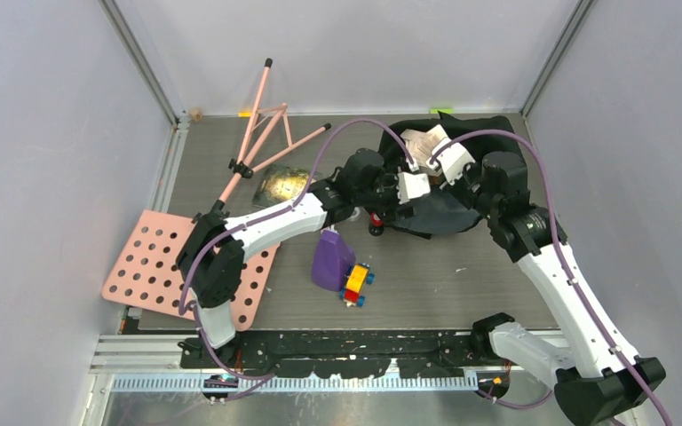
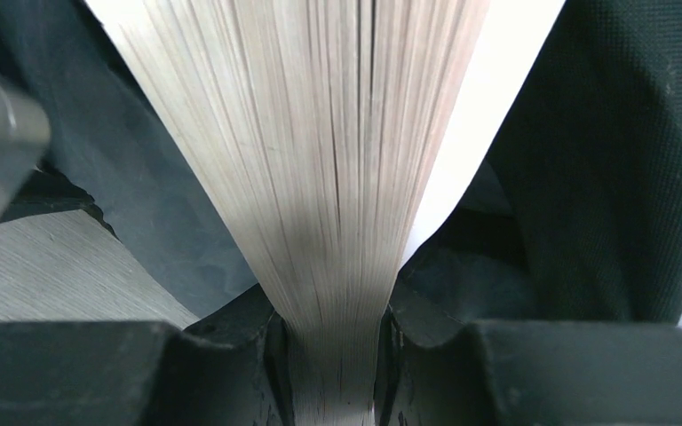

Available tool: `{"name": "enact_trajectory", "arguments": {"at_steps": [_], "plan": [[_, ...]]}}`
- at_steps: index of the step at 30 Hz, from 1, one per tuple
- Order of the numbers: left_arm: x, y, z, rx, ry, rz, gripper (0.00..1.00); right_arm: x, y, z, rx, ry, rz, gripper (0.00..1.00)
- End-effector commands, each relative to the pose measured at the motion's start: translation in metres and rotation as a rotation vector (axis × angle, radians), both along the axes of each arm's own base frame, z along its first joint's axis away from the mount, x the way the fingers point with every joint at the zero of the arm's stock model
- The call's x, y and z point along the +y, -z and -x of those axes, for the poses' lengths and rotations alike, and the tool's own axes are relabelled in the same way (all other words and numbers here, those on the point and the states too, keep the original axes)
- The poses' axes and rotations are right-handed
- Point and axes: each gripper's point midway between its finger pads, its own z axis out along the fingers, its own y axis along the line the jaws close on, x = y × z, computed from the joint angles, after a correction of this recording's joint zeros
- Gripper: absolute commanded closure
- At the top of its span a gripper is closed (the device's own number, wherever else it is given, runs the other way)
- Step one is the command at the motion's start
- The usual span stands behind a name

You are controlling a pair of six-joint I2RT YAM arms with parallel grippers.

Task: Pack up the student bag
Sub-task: Place the book in the student bag.

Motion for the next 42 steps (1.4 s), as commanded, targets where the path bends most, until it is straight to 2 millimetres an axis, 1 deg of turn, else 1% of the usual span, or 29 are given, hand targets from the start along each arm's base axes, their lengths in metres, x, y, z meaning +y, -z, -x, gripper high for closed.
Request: {"name": "enact_trajectory", "arguments": {"at_steps": [1, 4, 7, 10, 12, 13, 15, 17, 21, 26, 30, 31, 32, 33, 34, 35, 36, 37, 38, 42], "plan": [[-0.010, -0.026, -0.009, -0.128, -0.007, 0.046, 0.21, 0.016, -0.066, -0.019, -0.198, -0.105, -0.063, 1.00], [-0.015, -0.031, -0.013, -0.143, -0.005, 0.053, 0.21, 0.015, -0.073, -0.026, -0.208, -0.115, -0.052, 1.00], [-0.018, -0.026, -0.017, -0.138, -0.009, 0.036, 0.26, 0.018, -0.079, -0.032, -0.209, -0.138, -0.050, 1.00], [-0.017, -0.017, -0.017, -0.123, -0.015, 0.018, 0.44, 0.024, -0.079, -0.037, -0.198, -0.179, -0.066, 1.00], [-0.014, -0.017, -0.016, -0.122, -0.028, 0.026, 0.65, 0.025, -0.073, -0.043, -0.175, -0.185, -0.072, 1.00], [-0.012, -0.014, -0.015, -0.121, -0.034, 0.026, 0.75, 0.025, -0.068, -0.047, -0.158, -0.185, -0.072, 1.00], [-0.008, -0.012, -0.014, -0.122, -0.045, 0.026, 0.90, 0.024, -0.058, -0.050, -0.122, -0.184, -0.068, 1.00], [-0.004, -0.010, -0.013, -0.116, -0.055, 0.024, 1.00, 0.021, -0.048, -0.049, -0.082, -0.179, -0.062, 1.00], [0.003, -0.010, -0.010, -0.118, -0.075, 0.029, 1.00, 0.012, -0.030, -0.039, -0.010, -0.163, -0.053, 1.00], [0.012, -0.014, -0.015, -0.143, -0.114, 0.021, 1.00, -0.007, -0.007, -0.021, 0.121, -0.110, -0.019, 1.00], [0.013, -0.017, -0.017, -0.151, -0.126, 0.021, 1.00, -0.022, 0.002, -0.014, 0.179, -0.071, -0.002, 1.00], [0.013, -0.017, -0.017, -0.150, -0.129, 0.022, 1.00, -0.026, 0.007, -0.013, 0.209, -0.061, 0.001, 1.00], [0.013, -0.018, -0.018, -0.153, -0.132, 0.022, 1.00, -0.028, 0.006, -0.013, 0.216, -0.060, 0.009, 1.00], [0.014, -0.020, -0.018, -0.154, -0.135, 0.024, 1.00, -0.032, 0.013, -0.012, 0.258, -0.052, 0.015, 1.00], [0.013, -0.021, -0.018, -0.154, -0.132, 0.027, 1.00, -0.033, 0.010, -0.013, 0.260, -0.053, 0.021, 1.00], [0.013, -0.022, -0.017, -0.152, -0.129, 0.031, 1.00, -0.034, 0.014, -0.013, 0.287, -0.052, 0.025, 1.00], [0.012, -0.023, -0.016, -0.150, -0.124, 0.036, 1.00, -0.034, 0.011, -0.016, 0.281, -0.058, 0.028, 1.00], [0.011, -0.024, -0.016, -0.148, -0.121, 0.042, 1.00, -0.031, 0.013, -0.018, 0.290, -0.072, 0.021, 1.00], [0.011, -0.025, -0.016, -0.147, -0.121, 0.044, 1.00, -0.029, 0.009, -0.020, 0.280, -0.082, 0.017, 1.00], [0.010, -0.027, -0.015, -0.137, -0.122, 0.053, 1.00, -0.021, 0.006, -0.029, 0.260, -0.134, 0.015, 1.00]]}}
